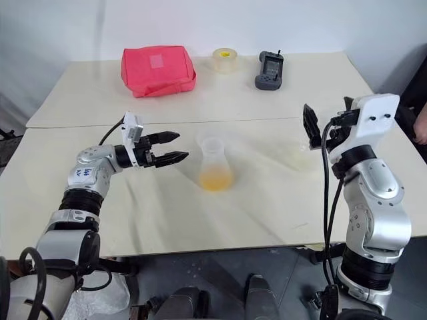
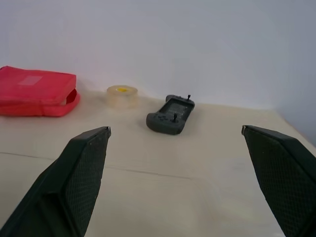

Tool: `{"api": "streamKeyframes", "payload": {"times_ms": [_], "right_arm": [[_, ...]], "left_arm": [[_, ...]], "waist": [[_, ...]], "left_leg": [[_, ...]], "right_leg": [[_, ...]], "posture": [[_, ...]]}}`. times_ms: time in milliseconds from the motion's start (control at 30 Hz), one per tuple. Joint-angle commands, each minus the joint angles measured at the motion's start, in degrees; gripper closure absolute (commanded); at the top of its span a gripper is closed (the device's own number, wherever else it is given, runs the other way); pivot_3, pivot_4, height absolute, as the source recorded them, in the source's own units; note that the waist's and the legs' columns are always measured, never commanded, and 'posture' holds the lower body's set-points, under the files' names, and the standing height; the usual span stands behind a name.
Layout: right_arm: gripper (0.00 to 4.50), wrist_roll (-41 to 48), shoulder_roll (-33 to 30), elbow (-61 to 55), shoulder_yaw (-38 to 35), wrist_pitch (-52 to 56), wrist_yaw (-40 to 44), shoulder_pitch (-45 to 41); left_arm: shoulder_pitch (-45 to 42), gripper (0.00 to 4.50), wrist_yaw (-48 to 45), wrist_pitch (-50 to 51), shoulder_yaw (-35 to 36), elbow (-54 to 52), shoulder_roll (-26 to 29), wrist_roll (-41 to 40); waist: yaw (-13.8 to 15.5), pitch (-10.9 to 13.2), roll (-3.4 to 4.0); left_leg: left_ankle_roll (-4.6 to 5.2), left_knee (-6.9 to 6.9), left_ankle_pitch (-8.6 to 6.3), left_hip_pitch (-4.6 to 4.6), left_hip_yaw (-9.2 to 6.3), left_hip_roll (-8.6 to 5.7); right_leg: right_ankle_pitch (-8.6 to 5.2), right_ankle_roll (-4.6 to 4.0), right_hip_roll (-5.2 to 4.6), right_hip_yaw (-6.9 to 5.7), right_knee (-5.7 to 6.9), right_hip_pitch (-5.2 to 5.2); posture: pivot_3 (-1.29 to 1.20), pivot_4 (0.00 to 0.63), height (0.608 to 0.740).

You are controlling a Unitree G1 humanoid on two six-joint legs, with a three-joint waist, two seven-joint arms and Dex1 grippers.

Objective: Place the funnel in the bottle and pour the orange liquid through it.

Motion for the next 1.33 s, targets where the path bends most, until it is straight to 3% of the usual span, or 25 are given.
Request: {"api": "streamKeyframes", "payload": {"times_ms": [33, 200, 433, 700, 933, 1067, 1333], "right_arm": [[0.02, 1.2, -0.8, -1.7, -0.8, -1.9, -0.7, 0.5], [0.02, 2.2, -2.5, -2.5, -1.1, -1.4, -0.7, -0.6], [0.02, 10.2, -8.0, -6.0, -2.4, 1.9, 3.6, -2.2], [0.02, 17.2, -15.6, -10.1, -7.7, 2.7, 9.7, 7.2], [0.02, 28.5, -21.6, -15.8, -15.0, 3.3, 24.8, 25.4], [0.02, 25.4, -22.7, -11.6, -18.1, -2.7, 34.6, 36.4], [0.02, 22.3, -23.0, -5.8, -16.2, -8.7, 37.8, 38.5]], "left_arm": [[0.2, 0.00, -0.1, -0.6, 0.2, -2.4, 0.1, -0.5], [0.8, 0.00, 0.2, 0.2, 0.7, -3.1, 0.2, -1.0], [1.4, 0.00, 0.0, 1.1, 0.9, -3.9, 0.4, -1.2], [3.8, 0.00, -0.3, 1.9, 1.4, -7.0, 0.9, -2.2], [7.5, 0.00, -7.3, 1.6, 0.3, -9.1, 6.0, -1.8], [9.8, 0.00, -12.8, 0.9, -0.3, -7.9, 9.5, -1.6], [12.3, 0.00, -15.2, 2.2, 0.1, -11.6, 10.0, -3.5]], "waist": [[0.0, 0.0, 0.00], [0.0, 0.0, 0.00], [0.1, 0.0, 0.00], [1.5, 0.0, -0.02], [1.7, 0.0, -0.03], [2.2, 0.0, -0.04], [2.7, 0.0, -0.07]], "left_leg": [[0.00, 0.00, 0.00, 0.00, 0.00, 0.00], [0.00, 0.00, 0.00, 0.00, 0.00, 0.00], [0.00, -0.02, 0.00, 0.00, 0.01, 0.04], [0.06, 0.00, -0.01, -0.03, 0.09, 0.02], [0.06, -0.12, -0.01, 0.00, 0.14, 0.08], [0.10, -0.12, -0.01, 0.06, 0.27, 0.08], [0.21, -0.10, 0.01, 0.14, 0.48, 0.07]], "right_leg": [[0.00, 0.00, 0.00, 0.00, 0.00, 0.00], [0.00, 0.00, 0.00, 0.00, -0.01, 0.00], [0.00, 0.00, 0.02, 0.00, -0.04, 0.00], [0.03, 0.06, -0.01, 0.01, -0.33, 0.12], [0.04, 0.08, 0.03, -0.02, -0.46, 0.15], [0.05, 0.09, 0.03, 0.00, -0.51, 0.22], [0.05, 0.09, 0.00, 0.22, -0.54, 0.24]], "posture": [[0.00, 0.150, 0.740], [0.00, 0.150, 0.740], [0.00, 0.150, 0.740], [0.00, 0.150, 0.740], [0.00, 0.150, 0.740], [0.00, 0.150, 0.740], [0.00, 0.150, 0.740]]}}
